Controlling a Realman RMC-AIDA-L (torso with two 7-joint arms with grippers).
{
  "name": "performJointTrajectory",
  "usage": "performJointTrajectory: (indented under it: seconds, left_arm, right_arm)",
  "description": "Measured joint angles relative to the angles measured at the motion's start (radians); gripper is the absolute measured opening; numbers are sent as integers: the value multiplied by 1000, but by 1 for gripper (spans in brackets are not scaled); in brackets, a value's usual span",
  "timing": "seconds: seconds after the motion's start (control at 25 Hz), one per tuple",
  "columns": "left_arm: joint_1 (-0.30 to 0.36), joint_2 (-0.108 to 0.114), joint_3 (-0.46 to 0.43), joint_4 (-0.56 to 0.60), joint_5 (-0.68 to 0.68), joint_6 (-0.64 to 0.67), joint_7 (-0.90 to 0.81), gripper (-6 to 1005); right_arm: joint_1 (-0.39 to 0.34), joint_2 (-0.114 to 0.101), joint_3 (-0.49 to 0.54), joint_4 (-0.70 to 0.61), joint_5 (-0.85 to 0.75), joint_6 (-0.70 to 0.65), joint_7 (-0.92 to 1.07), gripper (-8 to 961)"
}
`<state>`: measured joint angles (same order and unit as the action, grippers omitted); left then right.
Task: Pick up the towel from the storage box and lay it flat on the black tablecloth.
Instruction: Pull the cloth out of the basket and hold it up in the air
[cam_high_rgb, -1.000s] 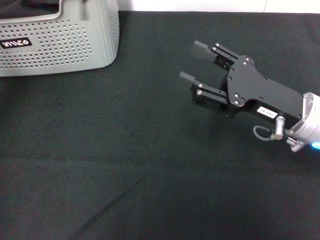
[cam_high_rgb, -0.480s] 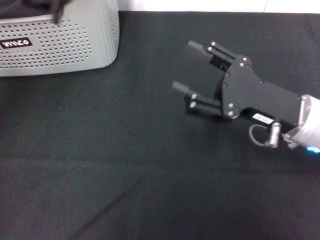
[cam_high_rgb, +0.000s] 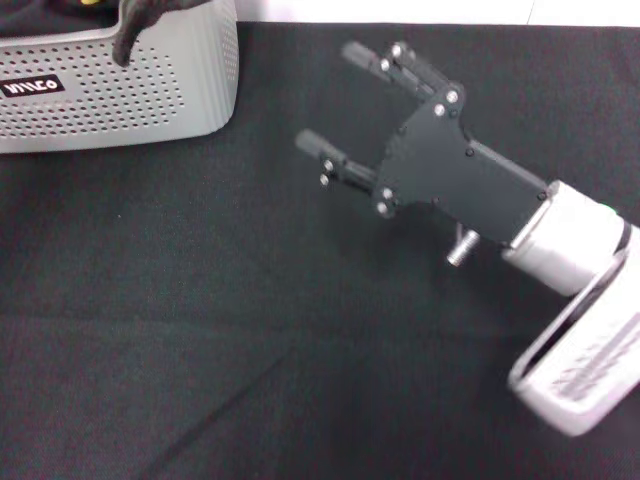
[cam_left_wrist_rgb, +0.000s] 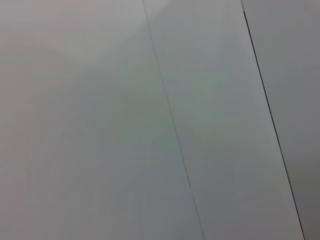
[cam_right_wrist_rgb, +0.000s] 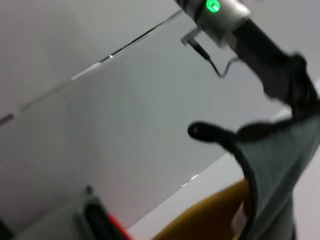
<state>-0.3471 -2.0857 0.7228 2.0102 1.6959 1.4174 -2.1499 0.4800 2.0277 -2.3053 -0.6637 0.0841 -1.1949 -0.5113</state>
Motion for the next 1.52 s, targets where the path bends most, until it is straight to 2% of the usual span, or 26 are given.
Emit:
performJointTrajectory:
  seconds: [0.16,0.32,0.6,0.96,1.28,1.52]
  left_arm:
    - [-3,0,7,-2,8,0,-1,19]
    - [-7,0,13,-12,24,0,0,20]
    - [-34,-2,47,-53,25,-7,4,21]
    - [-44,-2,50,-63,25,-8,5,22]
    - [-43,-2,50,-65,25,-8,7,23]
    - [-43,-2,50,-65,24,-7,7,23]
  right_arm:
    - [44,0,-108,-20,169,-48,-265,762]
    - [66,0,-148,-39,180,-112,-368,762]
    - [131,0,-170,-48,185,-75,-527,763]
    - [213,0,-163,-34,219,-6,-568,679]
    - [223,0,-162,-35,226,-8,-584,600]
    - [220,0,-161,-37,234,-11,-590,601]
